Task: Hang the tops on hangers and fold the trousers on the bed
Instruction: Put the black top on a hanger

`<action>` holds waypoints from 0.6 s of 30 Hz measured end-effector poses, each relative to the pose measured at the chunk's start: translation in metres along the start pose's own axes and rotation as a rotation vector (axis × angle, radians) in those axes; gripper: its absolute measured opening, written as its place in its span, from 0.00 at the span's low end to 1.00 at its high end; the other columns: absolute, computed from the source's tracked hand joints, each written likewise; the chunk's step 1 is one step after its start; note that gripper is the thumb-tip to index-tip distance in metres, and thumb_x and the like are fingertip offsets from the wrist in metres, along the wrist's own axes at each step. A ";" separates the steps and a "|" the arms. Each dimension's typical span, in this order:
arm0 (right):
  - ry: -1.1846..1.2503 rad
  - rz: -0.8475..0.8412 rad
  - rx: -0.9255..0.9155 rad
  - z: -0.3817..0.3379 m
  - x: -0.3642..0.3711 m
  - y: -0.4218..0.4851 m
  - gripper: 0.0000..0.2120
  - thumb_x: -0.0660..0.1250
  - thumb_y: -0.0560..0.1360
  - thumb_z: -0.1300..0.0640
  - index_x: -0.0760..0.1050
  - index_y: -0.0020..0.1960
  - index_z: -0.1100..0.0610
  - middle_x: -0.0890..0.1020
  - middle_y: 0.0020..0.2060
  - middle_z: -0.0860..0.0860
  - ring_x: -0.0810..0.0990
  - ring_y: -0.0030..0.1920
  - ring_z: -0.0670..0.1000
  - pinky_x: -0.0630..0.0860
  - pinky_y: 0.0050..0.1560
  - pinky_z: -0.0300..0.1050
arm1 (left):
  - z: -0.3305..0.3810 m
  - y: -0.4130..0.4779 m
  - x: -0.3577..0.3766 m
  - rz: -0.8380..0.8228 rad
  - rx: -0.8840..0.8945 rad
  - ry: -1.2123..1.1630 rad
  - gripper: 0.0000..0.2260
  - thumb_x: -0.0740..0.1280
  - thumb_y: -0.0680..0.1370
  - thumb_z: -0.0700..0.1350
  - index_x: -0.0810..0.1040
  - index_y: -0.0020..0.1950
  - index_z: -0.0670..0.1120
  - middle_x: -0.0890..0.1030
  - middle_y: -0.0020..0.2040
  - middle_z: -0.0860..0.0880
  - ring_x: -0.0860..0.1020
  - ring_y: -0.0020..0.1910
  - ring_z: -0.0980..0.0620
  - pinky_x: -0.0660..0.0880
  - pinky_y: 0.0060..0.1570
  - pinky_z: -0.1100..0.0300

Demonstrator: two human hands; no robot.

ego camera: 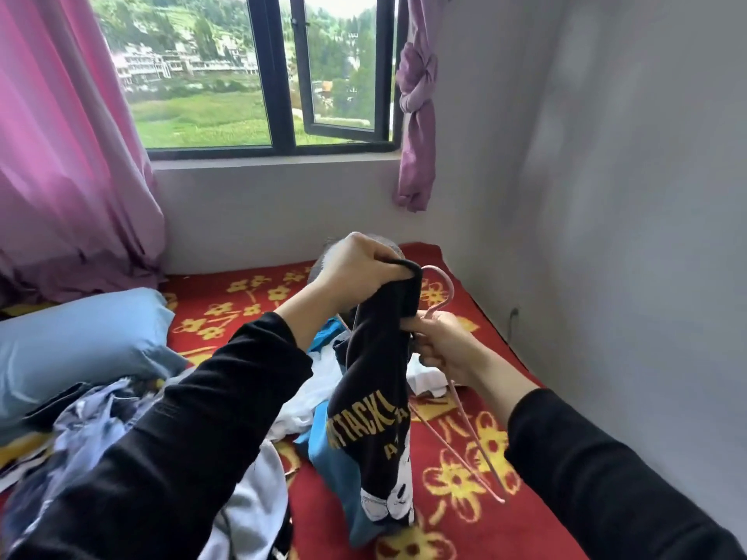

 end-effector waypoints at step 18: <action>0.071 0.099 -0.253 -0.106 -0.010 -0.009 0.16 0.56 0.74 0.63 0.57 0.30 0.52 0.59 0.19 0.46 0.54 0.18 0.44 0.48 0.23 0.38 | -0.108 -0.060 0.026 -0.169 -0.298 -0.214 0.27 0.69 0.72 0.34 0.71 0.66 0.56 0.76 0.58 0.56 0.74 0.55 0.63 0.69 0.53 0.67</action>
Point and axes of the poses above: each hand's wrist, its own y-axis towards the middle knuckle, its own x-axis out of the palm, z = x × y, the point moved 1 cm from there along y, towards the middle knuckle
